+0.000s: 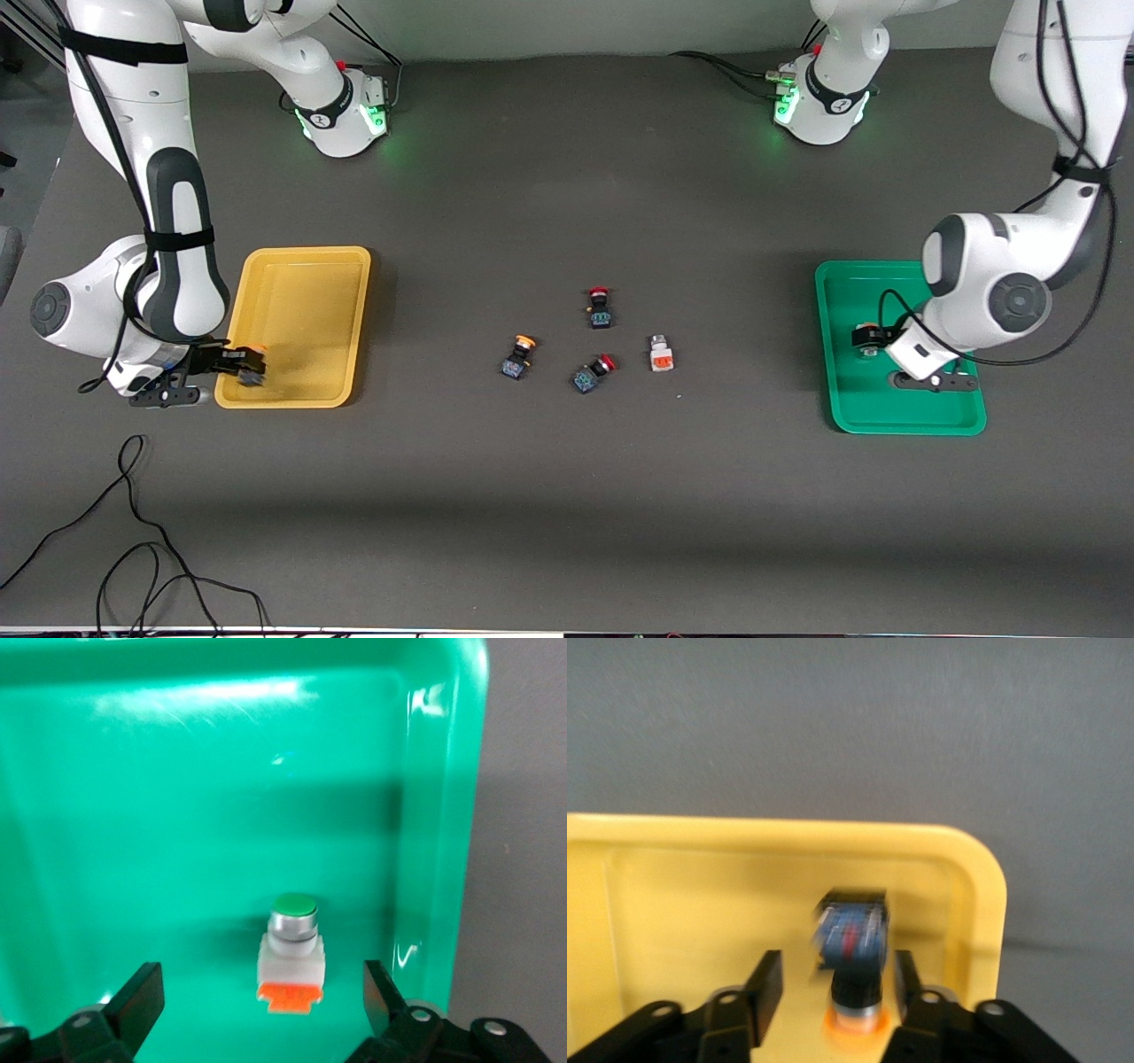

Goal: Place green and yellow buttons in trays
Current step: 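Carry the yellow button into the yellow tray while the left gripper carries green, then grasp a second yellow button with the right gripper while the left gripper grasps green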

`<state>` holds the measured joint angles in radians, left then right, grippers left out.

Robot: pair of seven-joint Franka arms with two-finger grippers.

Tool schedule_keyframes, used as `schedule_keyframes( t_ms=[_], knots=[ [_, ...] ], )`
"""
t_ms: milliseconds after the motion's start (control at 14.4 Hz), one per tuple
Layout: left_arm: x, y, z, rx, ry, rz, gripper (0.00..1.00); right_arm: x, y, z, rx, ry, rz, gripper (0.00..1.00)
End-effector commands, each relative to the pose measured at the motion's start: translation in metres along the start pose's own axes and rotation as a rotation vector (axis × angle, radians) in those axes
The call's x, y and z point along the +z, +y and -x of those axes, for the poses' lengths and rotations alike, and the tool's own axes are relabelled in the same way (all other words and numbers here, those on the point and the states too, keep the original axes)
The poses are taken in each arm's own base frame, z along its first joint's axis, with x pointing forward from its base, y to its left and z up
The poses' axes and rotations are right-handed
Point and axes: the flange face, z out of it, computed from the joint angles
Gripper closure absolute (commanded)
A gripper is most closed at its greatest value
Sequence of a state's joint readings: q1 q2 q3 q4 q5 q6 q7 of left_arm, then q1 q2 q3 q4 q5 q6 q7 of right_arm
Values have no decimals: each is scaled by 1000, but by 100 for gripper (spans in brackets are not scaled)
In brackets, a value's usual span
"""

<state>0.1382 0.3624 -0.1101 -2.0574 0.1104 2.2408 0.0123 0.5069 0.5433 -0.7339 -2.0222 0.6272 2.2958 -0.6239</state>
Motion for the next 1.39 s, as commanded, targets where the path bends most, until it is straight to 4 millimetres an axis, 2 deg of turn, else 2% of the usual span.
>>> schedule_keyframes(
  t_ms=[0,69,139,277,416,624,693,832,970,1040,1109,1178,1317],
  knots=[
    [-98,-15,-16,26,-29,-19,0,-20,-6,-10,-19,27,-37,0],
    [-128,-20,-22,17,-20,-19,0,-29,-6,-14,-24,22,-51,0],
    [-151,-20,-27,13,3,-16,0,-42,-5,-19,-33,19,-48,0],
    [-180,-18,-34,-10,56,4,0,-69,-6,-29,-73,10,-35,0],
    [-195,-1,-37,-49,80,47,0,-106,-3,-37,-101,15,-24,0],
    [-203,81,-41,-99,101,53,0,-161,-9,-49,-142,-4,-23,0],
    [-200,122,-39,-104,101,47,0,-182,-15,-53,-138,-12,-21,0],
    [-192,185,-36,-111,110,46,0,-217,-38,-61,-134,-36,5,0],
    [-178,242,-31,-165,124,58,0,-249,-74,-61,-93,-85,-15,0],
    [-171,274,-23,-196,121,58,0,-258,-91,-60,-68,-112,-24,0],
    [-164,296,-17,-227,118,59,0,-266,-112,-58,-33,-129,-31,0],
    [-159,317,-10,-252,112,59,0,-278,-130,-55,-2,-132,-14,0],
    [-143,342,-4,-267,105,62,0,-292,-182,-41,8,-140,20,0]
  ],
)
